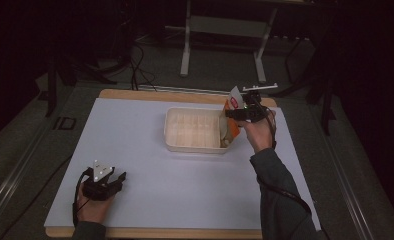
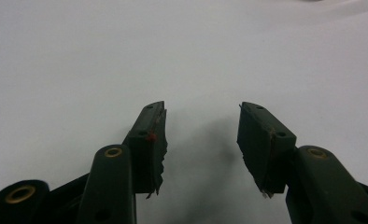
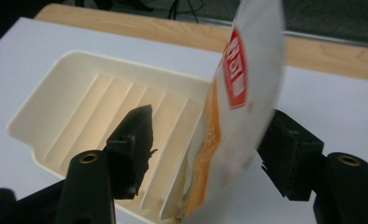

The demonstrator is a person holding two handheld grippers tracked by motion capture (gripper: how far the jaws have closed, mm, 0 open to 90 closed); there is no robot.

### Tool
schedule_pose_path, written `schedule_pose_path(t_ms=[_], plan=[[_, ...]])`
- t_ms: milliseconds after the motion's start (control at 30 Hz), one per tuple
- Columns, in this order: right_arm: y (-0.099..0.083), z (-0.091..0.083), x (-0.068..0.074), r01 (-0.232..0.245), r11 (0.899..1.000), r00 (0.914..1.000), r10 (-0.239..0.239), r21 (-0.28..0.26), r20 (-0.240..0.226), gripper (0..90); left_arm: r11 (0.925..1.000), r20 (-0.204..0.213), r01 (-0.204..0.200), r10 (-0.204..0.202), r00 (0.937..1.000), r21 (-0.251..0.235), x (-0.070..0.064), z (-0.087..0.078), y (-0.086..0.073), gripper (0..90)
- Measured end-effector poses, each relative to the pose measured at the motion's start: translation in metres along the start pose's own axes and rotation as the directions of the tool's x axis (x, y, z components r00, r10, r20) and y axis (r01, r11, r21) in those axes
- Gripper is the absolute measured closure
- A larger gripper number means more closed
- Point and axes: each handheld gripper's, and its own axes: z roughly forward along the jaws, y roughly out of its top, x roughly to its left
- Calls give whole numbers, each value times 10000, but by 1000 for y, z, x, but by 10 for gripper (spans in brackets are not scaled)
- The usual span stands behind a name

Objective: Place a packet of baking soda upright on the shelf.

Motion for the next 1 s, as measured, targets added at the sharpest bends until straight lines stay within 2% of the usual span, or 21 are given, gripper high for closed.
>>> schedule_pose_path(t_ms=[400, 533, 600, 700, 767, 867, 933, 1000], plan=[[0, -40, -2, 233, 9967, 9993, -255, -773, -279, 361, 10000, -45, 39, -39, 10000, -27, 0, 0, 0, 515], [-11, -52, -1, 699, 9933, 9975, -684, -916, 189, 366, 10000, -55, 64, -64, 10000, 0, 0, 0, 0, 515], [-18, -61, -4, 623, 9900, 9980, -614, -1267, 115, 370, 10000, -65, 77, -77, 9999, -22, 0, 0, 0, 515], [-30, -77, -10, 228, 9820, 9995, -264, -1873, -169, 370, 10000, -61, 92, -92, 9999, -29, 1, 0, 0, 515], [-42, -88, -17, -108, 9751, 9990, 11, -2216, -441, 370, 10000, -63, 85, -85, 9999, 15, 1, 1, 0, 514], [-62, -95, -27, -532, 9660, 9974, 394, -2529, -596, 369, 10000, -83, 88, -87, 9999, 20, 1, 1, 0, 515], [-81, -97, -34, -792, 9596, 9962, 665, -2700, -558, 371, 9999, -106, 165, -165, 9998, 11, 1, 1, 0, 514], [-101, -90, -42, -779, 9614, 9969, 788, -2640, -71, 392, 9998, -114, 215, -214, 9997, 59, 1, 1, 0, 514]])
